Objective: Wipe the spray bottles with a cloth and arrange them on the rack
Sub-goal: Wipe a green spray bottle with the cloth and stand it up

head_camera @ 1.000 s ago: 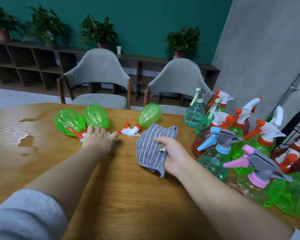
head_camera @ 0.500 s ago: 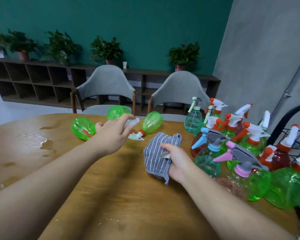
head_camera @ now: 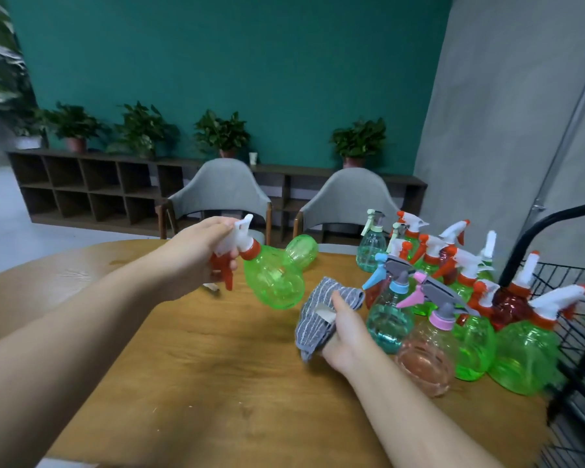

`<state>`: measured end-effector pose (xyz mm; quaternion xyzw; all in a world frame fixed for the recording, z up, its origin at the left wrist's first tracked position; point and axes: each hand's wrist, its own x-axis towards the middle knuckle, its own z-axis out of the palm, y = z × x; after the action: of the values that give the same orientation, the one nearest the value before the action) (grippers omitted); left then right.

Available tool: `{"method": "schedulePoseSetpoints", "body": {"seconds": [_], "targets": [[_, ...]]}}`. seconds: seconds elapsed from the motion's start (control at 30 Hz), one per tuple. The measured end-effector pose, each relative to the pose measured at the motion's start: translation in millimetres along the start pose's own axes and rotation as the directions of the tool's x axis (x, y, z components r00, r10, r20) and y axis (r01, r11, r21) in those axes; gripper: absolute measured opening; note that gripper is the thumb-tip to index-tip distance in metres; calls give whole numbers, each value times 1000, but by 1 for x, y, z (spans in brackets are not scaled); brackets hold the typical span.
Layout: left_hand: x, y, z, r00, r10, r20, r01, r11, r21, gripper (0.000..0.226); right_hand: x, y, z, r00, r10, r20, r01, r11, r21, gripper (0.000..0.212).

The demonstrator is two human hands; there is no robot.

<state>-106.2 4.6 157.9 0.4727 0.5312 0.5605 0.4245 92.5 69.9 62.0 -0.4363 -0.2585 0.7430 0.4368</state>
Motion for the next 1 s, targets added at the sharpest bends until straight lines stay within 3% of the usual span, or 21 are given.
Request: {"method": "schedulePoseSetpoints", "body": {"seconds": [0.3,0.43,0.57,0.67,0.8,0.9,1.0], "targets": [[-18,-9,8,984,-162,73,167,983,-81,29,-26,15,-24,973,42,229,-71,990,120,60],[-19,-15,10,959,-245,142,269,945,-185,38,-34,23,-33,980,78,184,-88,995,41,68],[-16,-33,10,966,-172,192,235,892,-387,66,-40,27,-40,987,65,147,-78,994,83,64],[-19,-56,24,989,-91,117,136,870,-474,76,-42,28,-45,989,56,133,-72,991,115,62],[-33,-100,67,992,-125,21,127,972,-196,116,-44,29,-45,986,47,160,-75,982,171,61],[-40,-125,98,994,-90,57,97,987,-131,96,-48,32,-42,971,58,234,-102,978,182,62],[-37,-135,111,999,-45,-10,42,983,-181,87,-46,33,-43,968,56,243,-95,984,153,61]]}}
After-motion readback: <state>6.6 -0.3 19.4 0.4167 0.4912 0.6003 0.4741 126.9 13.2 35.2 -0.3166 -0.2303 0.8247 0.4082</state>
